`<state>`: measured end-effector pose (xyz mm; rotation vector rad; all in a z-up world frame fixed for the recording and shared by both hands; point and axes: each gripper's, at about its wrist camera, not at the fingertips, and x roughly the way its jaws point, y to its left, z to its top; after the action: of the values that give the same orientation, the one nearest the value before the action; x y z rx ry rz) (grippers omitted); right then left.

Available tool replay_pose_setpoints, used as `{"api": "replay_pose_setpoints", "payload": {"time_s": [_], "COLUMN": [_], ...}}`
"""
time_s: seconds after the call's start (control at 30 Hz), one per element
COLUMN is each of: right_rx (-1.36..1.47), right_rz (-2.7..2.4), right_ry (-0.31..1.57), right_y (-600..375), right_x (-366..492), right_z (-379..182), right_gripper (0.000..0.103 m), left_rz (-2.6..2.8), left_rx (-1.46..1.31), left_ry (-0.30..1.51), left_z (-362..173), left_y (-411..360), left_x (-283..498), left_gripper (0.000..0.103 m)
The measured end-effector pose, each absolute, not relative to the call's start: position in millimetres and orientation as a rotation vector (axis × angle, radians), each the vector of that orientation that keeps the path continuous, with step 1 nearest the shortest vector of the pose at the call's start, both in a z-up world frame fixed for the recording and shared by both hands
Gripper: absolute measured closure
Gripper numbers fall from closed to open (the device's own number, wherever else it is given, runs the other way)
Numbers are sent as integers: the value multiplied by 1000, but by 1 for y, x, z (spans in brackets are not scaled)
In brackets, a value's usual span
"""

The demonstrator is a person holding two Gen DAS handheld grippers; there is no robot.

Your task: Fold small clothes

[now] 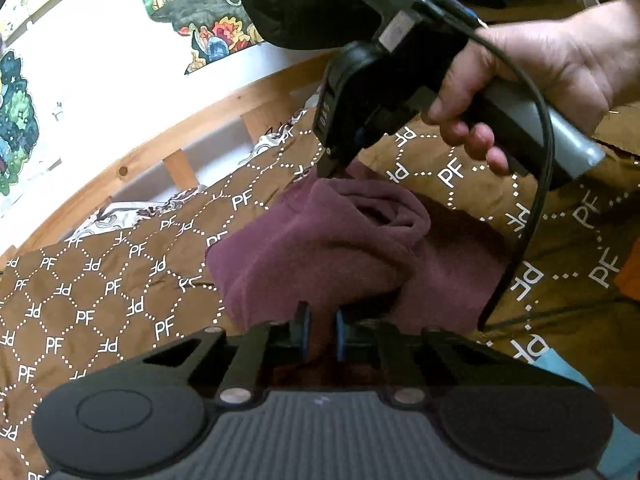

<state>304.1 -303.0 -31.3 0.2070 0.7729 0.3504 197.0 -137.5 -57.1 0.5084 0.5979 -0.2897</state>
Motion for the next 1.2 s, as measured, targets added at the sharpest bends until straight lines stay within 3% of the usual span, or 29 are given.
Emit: {"api": "replay_pose_setpoints", "payload": {"time_s": [0.13,0.23,0.3,0.37,0.43,0.53,0.6,0.67,0.7,1.0,1.2], "right_rx": [208,251,344,404,450,510,520,497,471,265,221], "right_rz": [376,366,373,363,360,342,336,331,332,388,331], "right_ry": [815,864,920,967,996,1002,992,974,959,753,769], "right_y": [-305,-310,-316,-319,-322,-323,-320,-317,-315,-326,-349], "right_x": [301,299,304,308,311,314,316,317,318,298,291], "right_z": [-32,-41,-52,-62,-73,-83,-83,-79,-75,-19,-25], "right_gripper": [94,71,43,35,35,39,66,86,89,92,92], "left_rz": [-288,-289,-290,-293,-296,-297,-296,-298,-298,-347,-408], "left_rx": [513,520,523,526,531,539,534,529,527,496,555], "left_ry": [601,602,601,600,598,593,593,590,588,574,560], "left_z": [-58,-59,-59,-60,-61,-62,-62,-61,-61,-54,-60], "left_y": [-138,-138,-138,-136,-136,-136,-136,-135,-135,-148,-169], "left_x": [197,196,195,194,194,191,190,190,190,190,186], "left_gripper": [91,91,91,91,91,91,91,91,91,91,91]}}
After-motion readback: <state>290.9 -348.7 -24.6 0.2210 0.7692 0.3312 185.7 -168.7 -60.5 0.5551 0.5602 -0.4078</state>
